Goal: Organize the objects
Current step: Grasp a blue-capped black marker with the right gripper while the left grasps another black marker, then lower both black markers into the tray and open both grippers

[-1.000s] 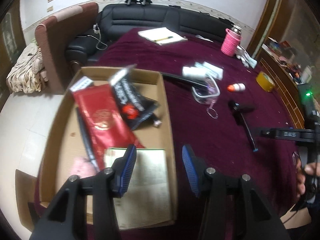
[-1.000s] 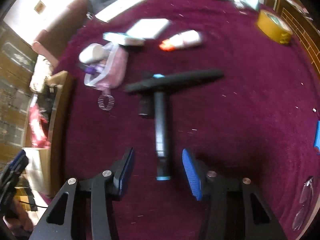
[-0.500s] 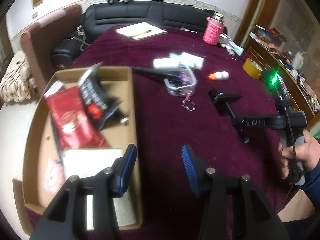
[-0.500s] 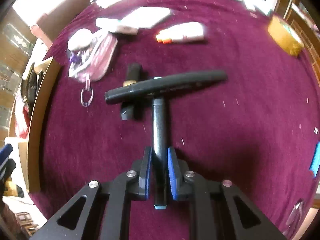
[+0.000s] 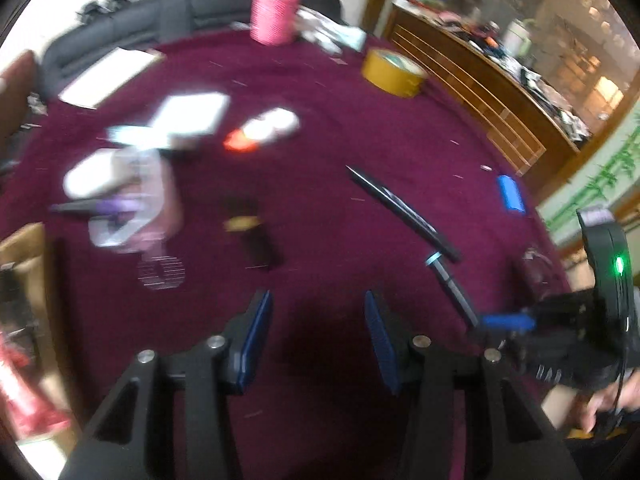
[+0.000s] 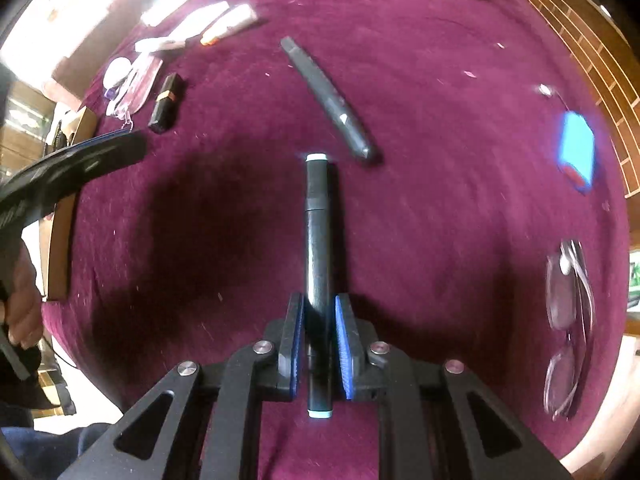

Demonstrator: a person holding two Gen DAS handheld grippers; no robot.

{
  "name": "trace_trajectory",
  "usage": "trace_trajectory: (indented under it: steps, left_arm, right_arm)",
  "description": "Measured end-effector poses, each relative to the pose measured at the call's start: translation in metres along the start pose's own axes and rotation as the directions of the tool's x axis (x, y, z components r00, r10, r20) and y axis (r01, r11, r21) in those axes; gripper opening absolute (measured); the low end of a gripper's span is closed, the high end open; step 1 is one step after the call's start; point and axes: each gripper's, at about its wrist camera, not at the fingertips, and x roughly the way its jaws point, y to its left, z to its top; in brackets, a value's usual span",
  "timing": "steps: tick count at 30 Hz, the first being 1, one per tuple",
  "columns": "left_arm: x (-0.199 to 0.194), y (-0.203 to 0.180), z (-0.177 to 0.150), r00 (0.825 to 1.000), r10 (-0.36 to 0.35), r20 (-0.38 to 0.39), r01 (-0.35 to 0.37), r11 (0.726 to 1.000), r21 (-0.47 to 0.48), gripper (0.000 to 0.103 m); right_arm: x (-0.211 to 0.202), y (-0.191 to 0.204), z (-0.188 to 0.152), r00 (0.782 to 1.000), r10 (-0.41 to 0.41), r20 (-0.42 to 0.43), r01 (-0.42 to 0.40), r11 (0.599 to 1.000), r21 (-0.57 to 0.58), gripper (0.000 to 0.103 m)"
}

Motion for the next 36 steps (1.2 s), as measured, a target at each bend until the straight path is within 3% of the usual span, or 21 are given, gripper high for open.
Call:
trace_trajectory:
  steps: [4,11,17,18,19,21,24,27,31,36]
  left_arm:
    - [0.038,-0.026,0.02,0.991,-0.115,-0.072,0.109,0.99,-0.09,0.046]
    - [0.083,-0.069,0.056,0.987,-0.121,-0.109,0.099,0.977,-0.189,0.046]
    - [0.118,-0.088,0.078,0.986,0.033,-0.161,-0.07,0.971,-0.228,0.04]
    - [0.118,-0.089,0.08,0.988,0.052,-0.148,-0.085,0.97,-0.226,0.037]
    - [0.119,-0.091,0.082,0.988,0.067,-0.138,-0.095,0.972,-0.213,0.025]
    - [0.121,-0.093,0.083,0.985,0.099,-0.14,-0.123,0.976,-0.179,0.014]
    - [0.118,-0.092,0.078,0.988,0.099,-0.116,-0.116,0.983,-0.144,0.014]
    - [0.108,-0.079,0.066,0.995,0.032,-0.097,-0.049,0.983,-0.177,0.014]
    - [0.091,-0.064,0.047,0.998,-0.003,-0.07,-0.012,0.978,-0.21,0.014]
    - [0.062,-0.047,0.029,1.0,0.006,-0.023,-0.011,0.975,-0.221,0.014]
  right_arm:
    - [-0.003,-0.022,-0.017,1.0,-0.007,0.01,0.007,1.0,0.017,0.017]
    - [-0.009,-0.053,-0.029,0.996,0.079,0.037,-0.082,0.993,0.09,0.017]
    - [-0.011,-0.06,-0.032,0.994,0.105,0.043,-0.108,0.991,0.075,0.017]
    - [-0.012,-0.061,-0.032,0.993,0.111,0.044,-0.114,0.991,0.072,0.017]
    - [-0.012,-0.062,-0.033,0.992,0.117,0.044,-0.12,0.99,0.073,0.017]
    - [-0.013,-0.063,-0.032,0.991,0.128,0.044,-0.131,0.989,0.068,0.017]
    - [-0.014,-0.063,-0.031,0.99,0.132,0.041,-0.135,0.989,0.061,0.017]
    - [-0.015,-0.064,-0.029,0.989,0.14,0.048,-0.143,0.987,0.07,0.017]
    - [-0.017,-0.061,-0.022,0.987,0.146,0.066,-0.151,0.985,0.084,0.017]
    - [-0.019,-0.045,-0.013,0.984,0.158,0.076,-0.164,0.984,0.074,0.017]
